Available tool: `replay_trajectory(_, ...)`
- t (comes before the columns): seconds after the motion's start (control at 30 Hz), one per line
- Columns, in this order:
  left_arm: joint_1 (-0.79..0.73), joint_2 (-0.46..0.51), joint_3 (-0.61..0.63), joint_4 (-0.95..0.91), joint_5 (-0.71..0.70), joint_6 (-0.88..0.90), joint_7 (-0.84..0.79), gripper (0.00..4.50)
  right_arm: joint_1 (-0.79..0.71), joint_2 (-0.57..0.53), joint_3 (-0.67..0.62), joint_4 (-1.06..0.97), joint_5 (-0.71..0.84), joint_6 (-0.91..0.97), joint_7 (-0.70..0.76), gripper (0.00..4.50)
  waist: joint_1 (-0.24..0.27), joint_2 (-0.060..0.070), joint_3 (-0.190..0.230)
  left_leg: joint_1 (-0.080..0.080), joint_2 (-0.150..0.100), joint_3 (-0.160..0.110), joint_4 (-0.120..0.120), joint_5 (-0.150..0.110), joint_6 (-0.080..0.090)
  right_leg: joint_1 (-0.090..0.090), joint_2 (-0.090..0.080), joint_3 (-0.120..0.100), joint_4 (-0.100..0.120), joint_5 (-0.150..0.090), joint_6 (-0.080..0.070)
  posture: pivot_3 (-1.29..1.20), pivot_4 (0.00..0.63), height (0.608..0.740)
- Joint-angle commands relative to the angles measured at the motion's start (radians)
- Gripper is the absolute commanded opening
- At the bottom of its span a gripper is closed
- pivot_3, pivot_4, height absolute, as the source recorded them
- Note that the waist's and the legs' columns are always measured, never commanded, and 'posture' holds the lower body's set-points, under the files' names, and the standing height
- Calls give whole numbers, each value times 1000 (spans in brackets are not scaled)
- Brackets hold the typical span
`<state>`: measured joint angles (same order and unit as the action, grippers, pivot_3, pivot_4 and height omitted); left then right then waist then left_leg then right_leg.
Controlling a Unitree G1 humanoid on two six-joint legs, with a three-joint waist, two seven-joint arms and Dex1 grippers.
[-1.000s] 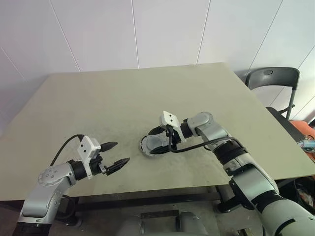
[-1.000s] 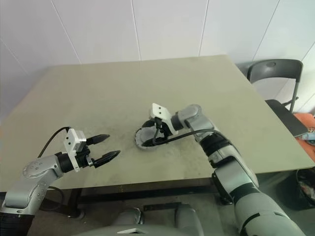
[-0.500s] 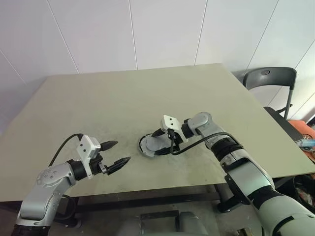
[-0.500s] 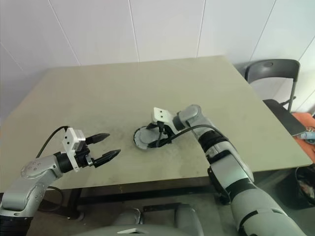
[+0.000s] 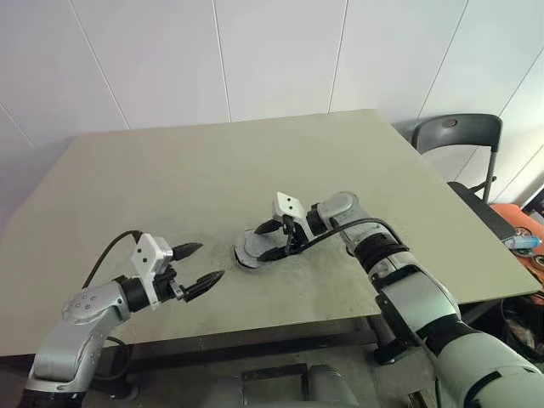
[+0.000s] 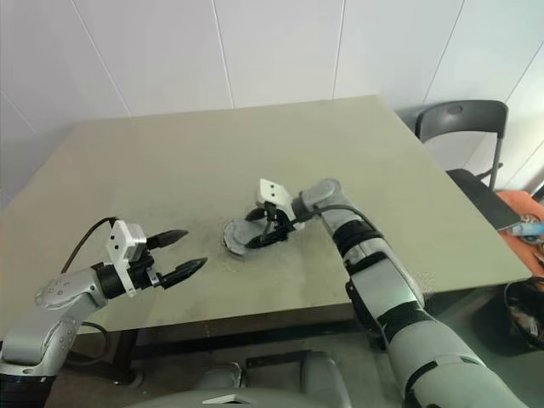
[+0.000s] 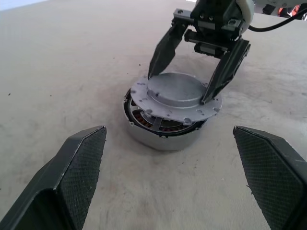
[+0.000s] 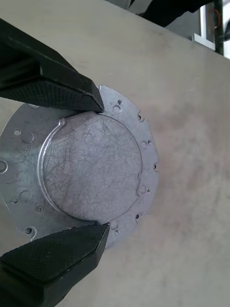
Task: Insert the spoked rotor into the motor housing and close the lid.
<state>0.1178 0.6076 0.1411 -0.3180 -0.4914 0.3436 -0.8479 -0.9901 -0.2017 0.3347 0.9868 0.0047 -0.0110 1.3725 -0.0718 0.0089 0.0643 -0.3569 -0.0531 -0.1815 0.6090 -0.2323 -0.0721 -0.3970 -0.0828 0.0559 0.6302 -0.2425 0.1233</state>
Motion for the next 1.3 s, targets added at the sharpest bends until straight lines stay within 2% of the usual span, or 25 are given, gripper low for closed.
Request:
replay_trajectory(0.03,14,6,44,-32,-19,-13,4,4500,-53,21,-48,7,20,10,-6,3259,0,0,0,0,0,0,0,0,0,0,0,0,0,0,0,0,0,740)
replay_trajectory(0.47,117,-4,103,-26,-20,-68,-17,4500,-78,40,-41,45,-46,-33,-33,3259,0,0,0,0,0,0,0,0,0,0,0,0,0,0,-1,0,0,740)
replay_trajectory(1.3,87,-17,70,-5,-8,-71,-22,4500,-77,64,-12,92,-148,-46,-77,3259,-1,0,0,0,0,0,-1,0,0,0,0,0,0,-1,-1,0,0,740)
